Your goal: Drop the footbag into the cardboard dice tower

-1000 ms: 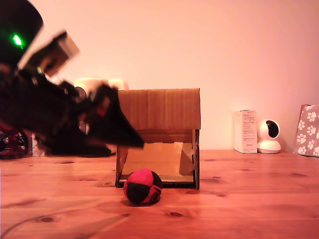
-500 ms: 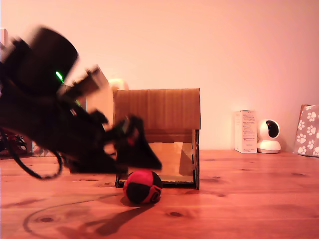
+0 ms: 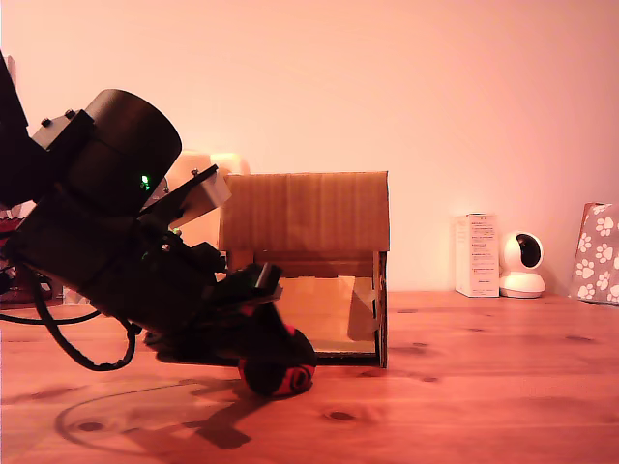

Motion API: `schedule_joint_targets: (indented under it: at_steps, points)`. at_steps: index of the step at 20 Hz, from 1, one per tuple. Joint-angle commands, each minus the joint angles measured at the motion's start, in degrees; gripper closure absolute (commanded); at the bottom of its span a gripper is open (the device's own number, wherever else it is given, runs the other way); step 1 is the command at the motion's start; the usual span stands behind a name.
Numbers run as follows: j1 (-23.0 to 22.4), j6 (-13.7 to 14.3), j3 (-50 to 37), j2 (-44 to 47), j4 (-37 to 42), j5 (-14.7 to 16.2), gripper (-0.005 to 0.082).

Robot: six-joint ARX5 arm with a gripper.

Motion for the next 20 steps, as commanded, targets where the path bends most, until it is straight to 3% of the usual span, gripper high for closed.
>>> schedule_joint_targets:
  at_steps: [1, 4, 6, 14, 18, 20]
  points:
    - [-0.2, 0.2, 0.6, 0.4, -1.6, 1.9, 0.0623]
    - [-0.2, 0.2, 1.2, -2.9, -6.6, 5.6, 0.0622]
    - [-0.2, 0.2, 1.2, -6.5, -10.5, 6.4, 0.0622]
    - [-0.2, 0.2, 1.2, -23.8, -25.1, 6.4, 0.0622]
    - [-0.2, 0.2, 1.2, -32.5, -25.5, 5.9, 0.0622]
    - [-0.2, 0.4, 1.2, -35.9, -23.5, 3.2, 0.0622]
